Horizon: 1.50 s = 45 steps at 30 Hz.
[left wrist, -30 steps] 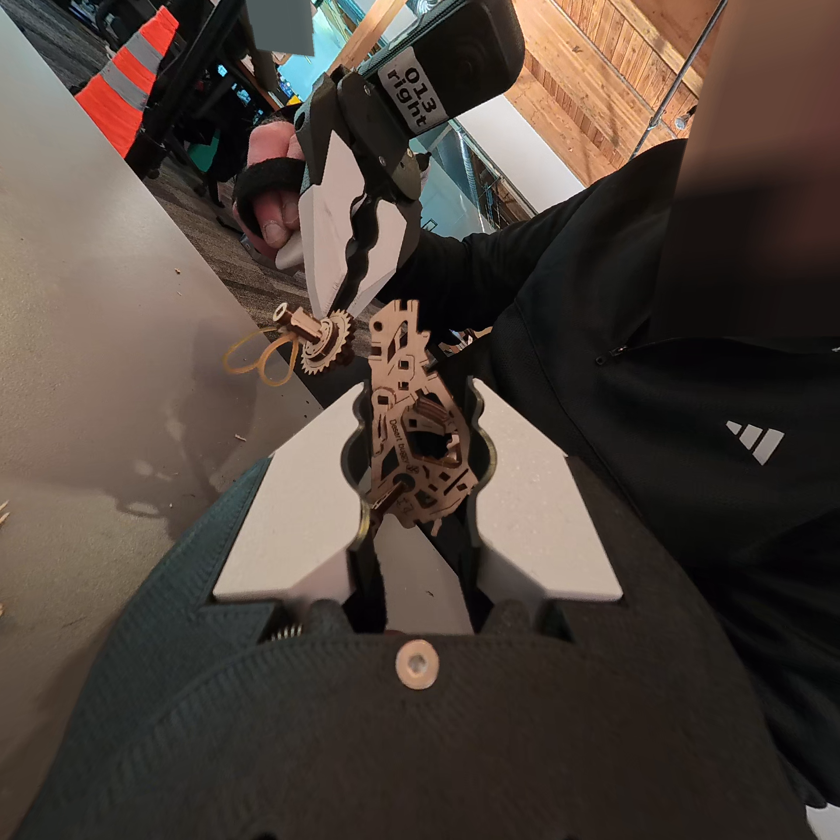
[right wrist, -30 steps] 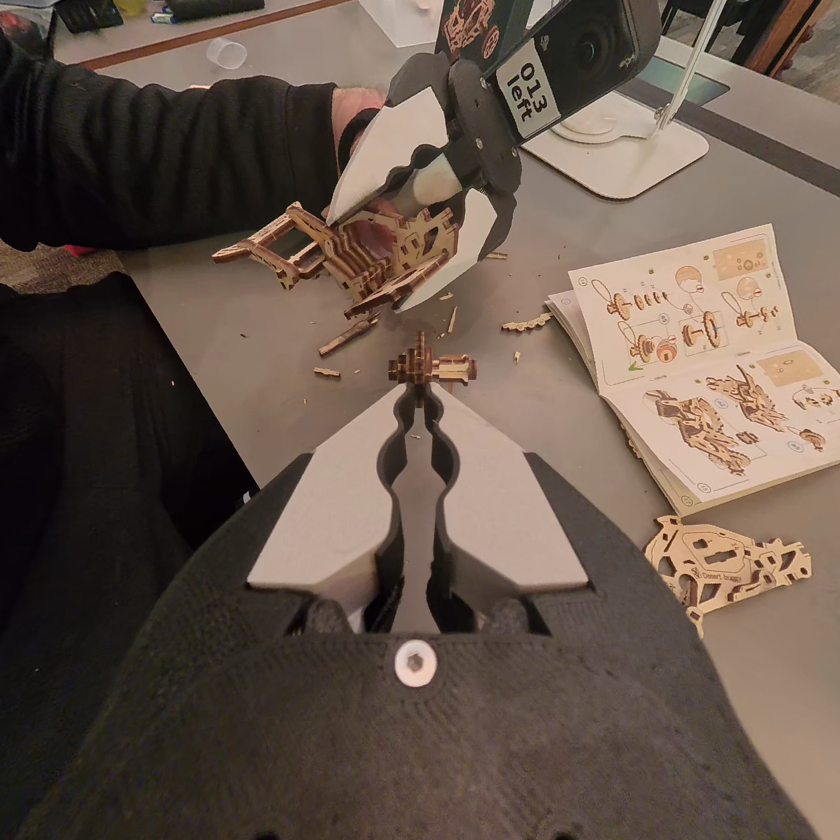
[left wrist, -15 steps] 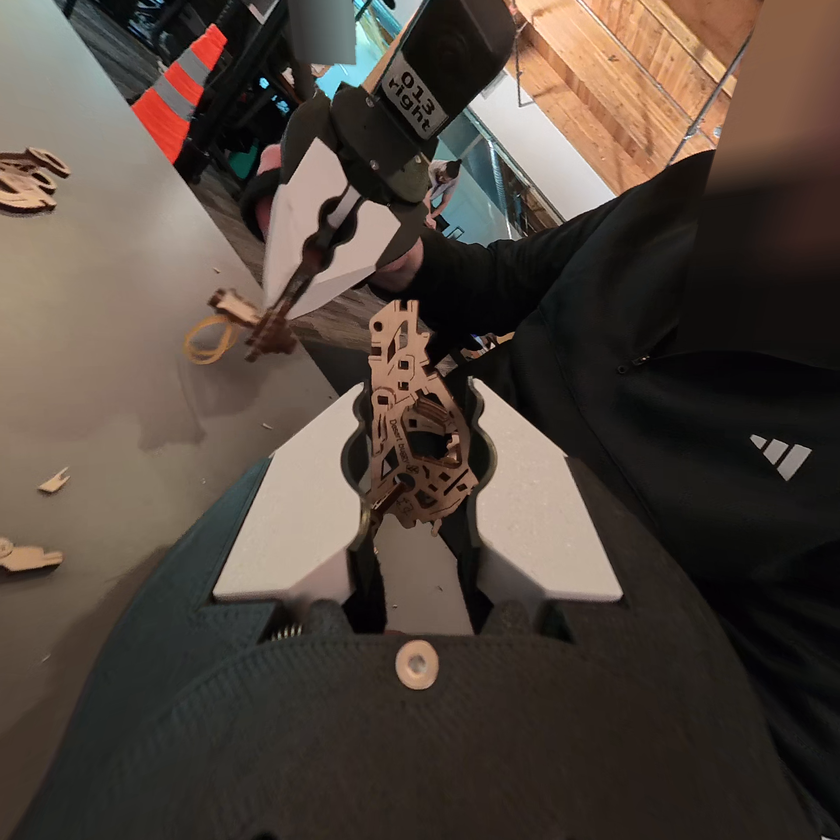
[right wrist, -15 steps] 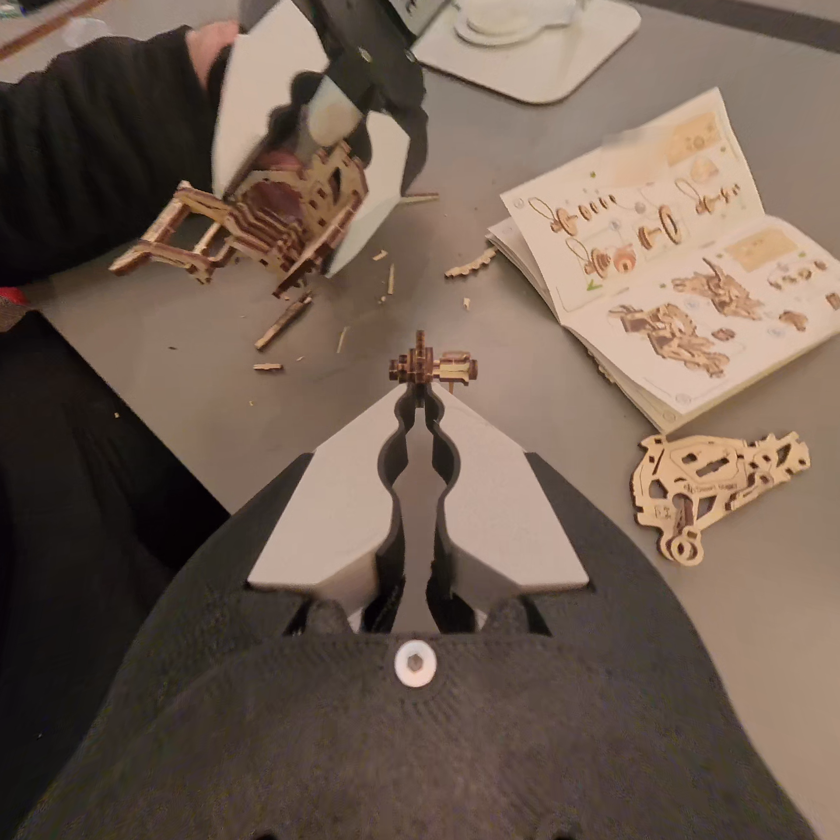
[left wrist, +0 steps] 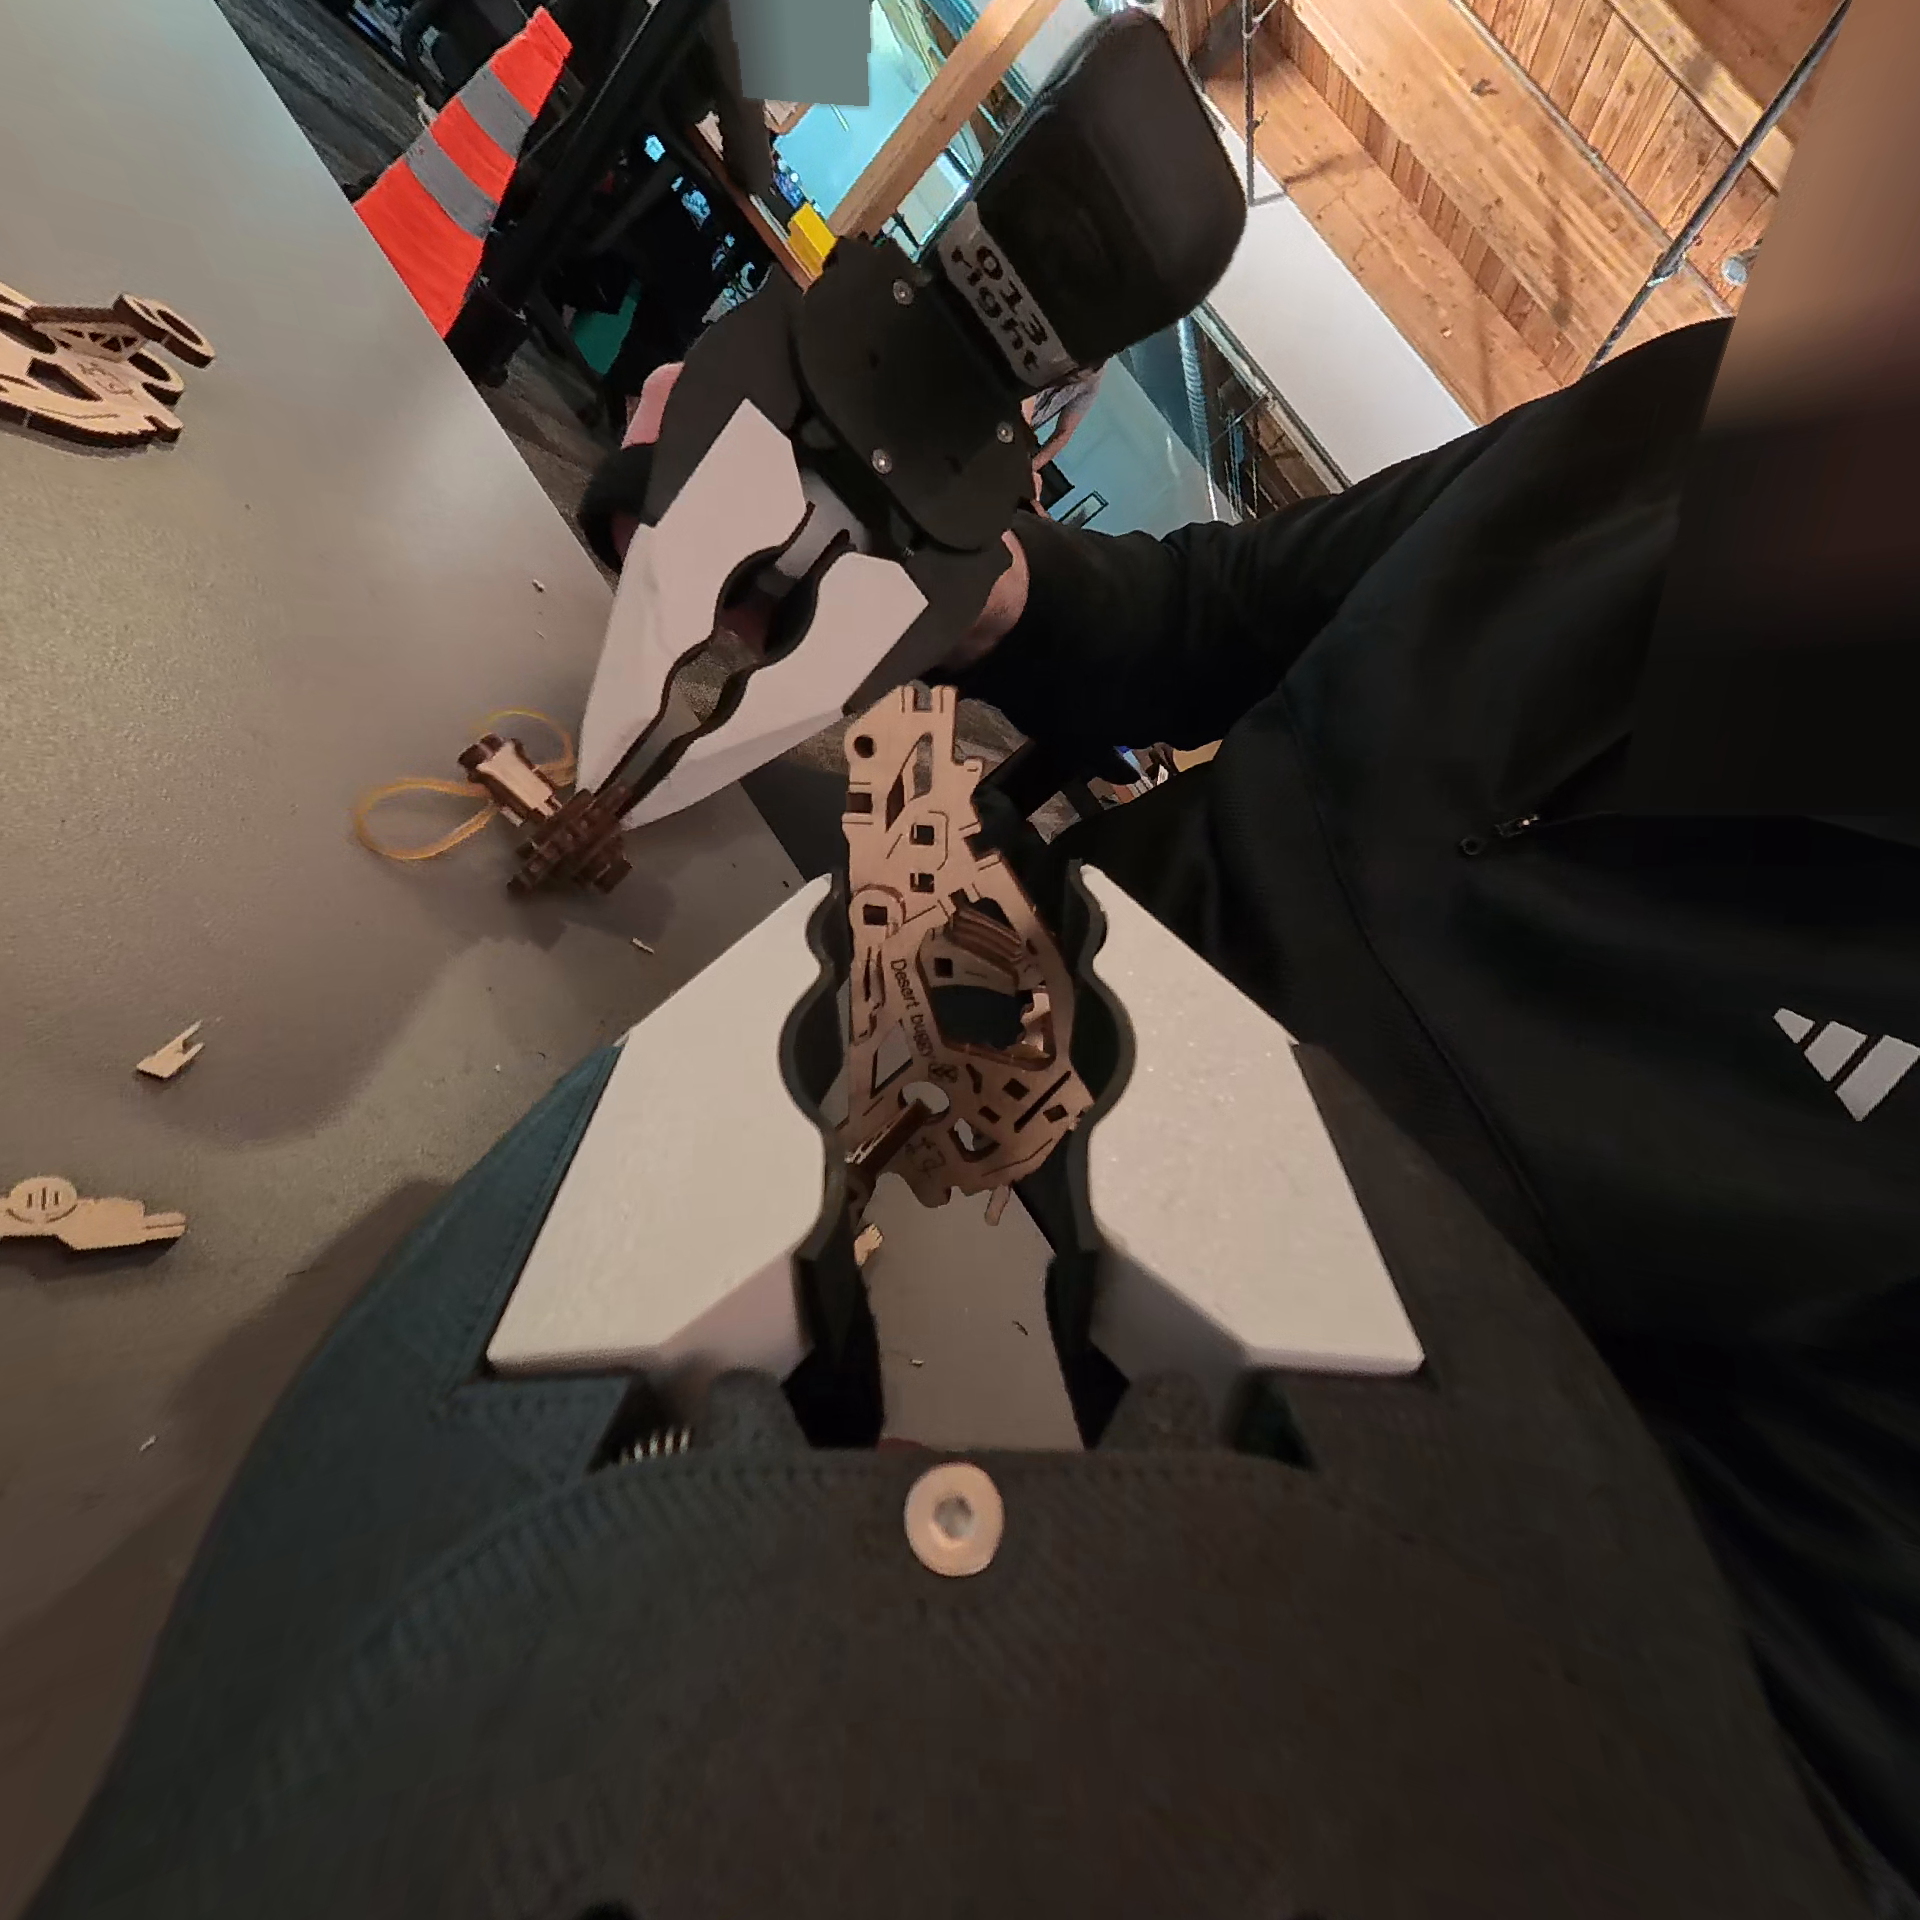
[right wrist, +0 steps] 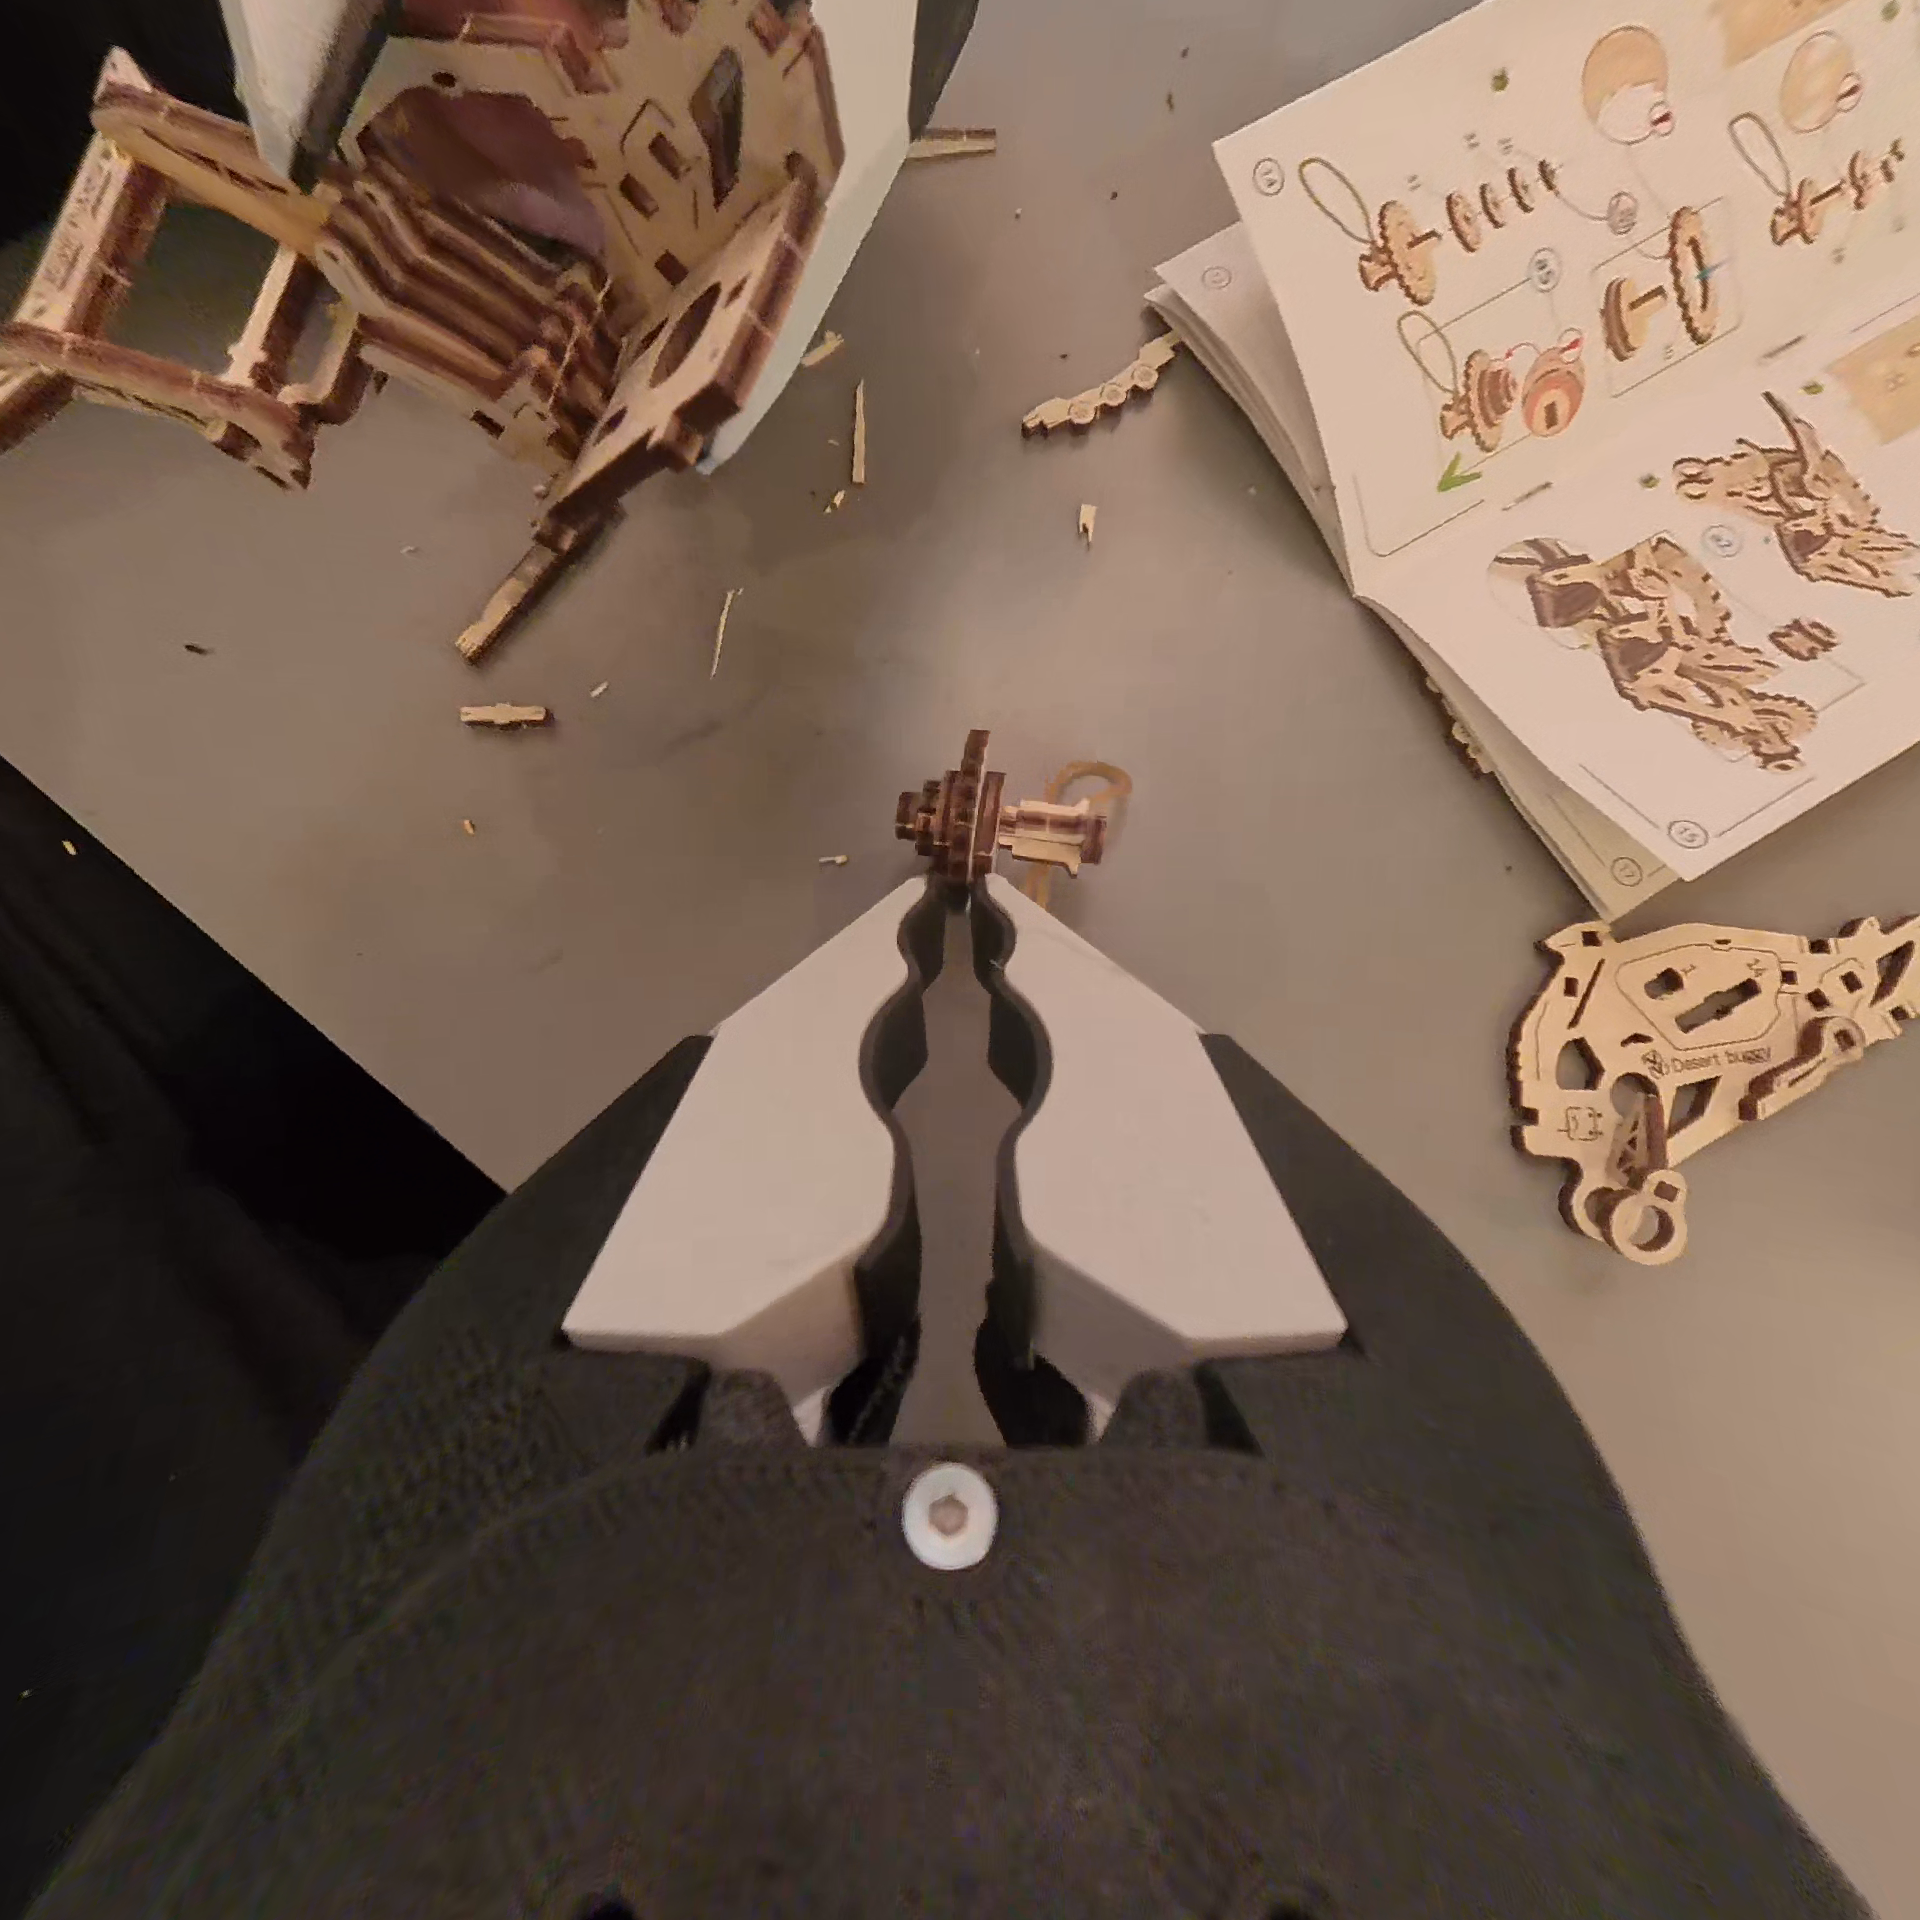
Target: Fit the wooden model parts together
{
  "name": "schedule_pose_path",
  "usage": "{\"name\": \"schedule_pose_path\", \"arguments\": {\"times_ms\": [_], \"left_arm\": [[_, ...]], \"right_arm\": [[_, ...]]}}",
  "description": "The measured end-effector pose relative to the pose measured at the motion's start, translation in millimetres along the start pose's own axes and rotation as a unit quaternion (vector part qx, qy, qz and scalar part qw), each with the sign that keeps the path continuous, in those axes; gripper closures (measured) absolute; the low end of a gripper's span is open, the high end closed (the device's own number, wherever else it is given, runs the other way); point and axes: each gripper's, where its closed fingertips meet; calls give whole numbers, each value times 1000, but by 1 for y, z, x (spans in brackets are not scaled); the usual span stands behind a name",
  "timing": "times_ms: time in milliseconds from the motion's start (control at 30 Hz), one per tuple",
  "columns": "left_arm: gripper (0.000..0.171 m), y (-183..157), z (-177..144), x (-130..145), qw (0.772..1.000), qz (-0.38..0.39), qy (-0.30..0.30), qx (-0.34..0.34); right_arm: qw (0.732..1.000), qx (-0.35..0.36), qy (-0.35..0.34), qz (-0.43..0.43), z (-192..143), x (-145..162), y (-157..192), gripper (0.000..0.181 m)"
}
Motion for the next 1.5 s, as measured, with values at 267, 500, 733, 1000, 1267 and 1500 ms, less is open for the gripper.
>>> {"name": "schedule_pose_path", "arguments": {"times_ms": [267, 500, 733, 1000, 1267, 1500], "left_arm": [[133, 0, -1, 1, 1000, 0, 0, -2], [133, 0, -4, 0, 1000, -1, -4, -1], [133, 1, -3, 0, 1000, -1, -3, -3], [133, 1, -4, 0, 1000, -1, -4, -5], [133, 2, -6, -1, 1000, -1, -7, -6], [133, 2, -9, -1, 1000, -2, -11, -9]], "right_arm": [[998, -59, 10, 16, -9, 8, 10, 160], [997, -43, -47, 31, -19, -5, -17, 158], [1000, -8, 21, 9, 1, -9, -17, 153], [1000, -14, 14, 6, 7, -14, -17, 165], [997, -50, -33, -49, 1, -27, -2, 165], [993, -74, -54, -75, 3, -28, 9, 165]]}}
Point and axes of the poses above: each gripper's, where its closed fingertips meet, z out along the fingers, x out of its underside, y = z × x across the jaws, and after that the axes turned 15 degrees about -z, right-handed
